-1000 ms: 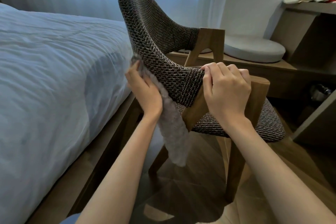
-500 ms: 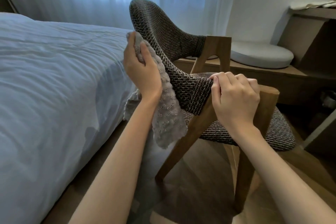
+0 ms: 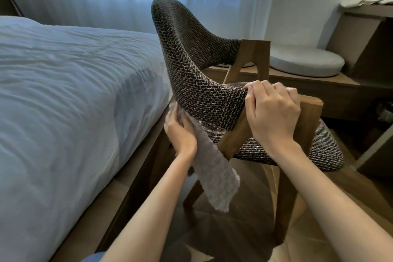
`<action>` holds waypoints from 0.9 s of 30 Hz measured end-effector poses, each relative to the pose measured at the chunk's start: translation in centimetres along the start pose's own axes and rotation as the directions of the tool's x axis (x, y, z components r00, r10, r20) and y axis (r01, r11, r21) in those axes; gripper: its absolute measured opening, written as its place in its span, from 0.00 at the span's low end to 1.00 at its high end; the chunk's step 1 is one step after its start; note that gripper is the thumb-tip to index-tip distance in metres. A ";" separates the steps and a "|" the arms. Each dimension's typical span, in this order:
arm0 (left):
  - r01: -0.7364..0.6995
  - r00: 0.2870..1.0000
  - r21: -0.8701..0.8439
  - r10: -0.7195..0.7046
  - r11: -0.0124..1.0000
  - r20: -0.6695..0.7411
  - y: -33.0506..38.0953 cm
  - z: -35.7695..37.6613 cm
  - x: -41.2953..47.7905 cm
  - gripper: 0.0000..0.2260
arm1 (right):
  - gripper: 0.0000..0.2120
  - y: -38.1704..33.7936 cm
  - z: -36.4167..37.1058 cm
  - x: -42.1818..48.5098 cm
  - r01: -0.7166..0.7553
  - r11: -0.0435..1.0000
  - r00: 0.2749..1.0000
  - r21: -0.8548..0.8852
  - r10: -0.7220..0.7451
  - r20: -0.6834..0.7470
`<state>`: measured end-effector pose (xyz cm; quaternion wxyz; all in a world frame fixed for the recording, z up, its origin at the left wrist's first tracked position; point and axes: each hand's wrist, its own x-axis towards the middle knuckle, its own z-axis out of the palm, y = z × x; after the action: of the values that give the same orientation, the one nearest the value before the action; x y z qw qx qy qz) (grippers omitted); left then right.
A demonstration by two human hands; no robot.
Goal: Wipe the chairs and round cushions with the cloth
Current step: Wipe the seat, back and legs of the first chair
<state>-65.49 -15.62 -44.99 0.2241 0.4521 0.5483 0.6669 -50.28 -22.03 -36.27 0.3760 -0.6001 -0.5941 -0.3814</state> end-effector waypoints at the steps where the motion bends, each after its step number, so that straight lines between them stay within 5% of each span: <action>1: 0.027 0.999 0.012 -0.028 1.000 0.023 -0.3 -0.3 -0.3 0.15 | 0.14 0.0 0.0 0.0 0.001 1.000 1.000 0.002 -0.001 0.001; 6: -0.093 0.977 -0.107 0.070 0.990 -0.203 5.9 -1.0 -1.0 0.14 | 0.13 0.2 0.1 -0.1 0.003 1.000 1.000 0.002 -0.003 -0.023; 9: -0.229 0.959 -0.167 0.194 0.959 -0.204 9.1 0.8 -1.6 0.15 | 0.13 0.2 0.1 0.0 0.008 1.000 1.000 -0.014 -0.008 -0.026; 16: -0.216 0.946 -0.115 0.179 0.970 -0.271 8.2 3.6 -5.1 0.18 | 0.14 0.2 -0.2 0.0 0.014 1.000 1.000 0.014 -0.014 0.004; 22: -0.040 0.993 -0.060 0.033 0.997 -0.112 4.4 1.8 -6.5 0.19 | 0.16 0.1 -0.7 0.1 -0.002 0.999 0.999 0.052 0.000 0.043; 27: -0.202 0.977 -0.169 0.186 0.965 -0.107 7.8 0.1 -6.8 0.17 | 0.13 1.4 -2.7 0.8 0.020 0.982 0.992 0.185 -0.043 0.122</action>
<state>-60.59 -23.30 -40.11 0.1724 0.4511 0.4486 0.7520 -48.95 -24.13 -34.40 0.3854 -0.5762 -0.6588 -0.2923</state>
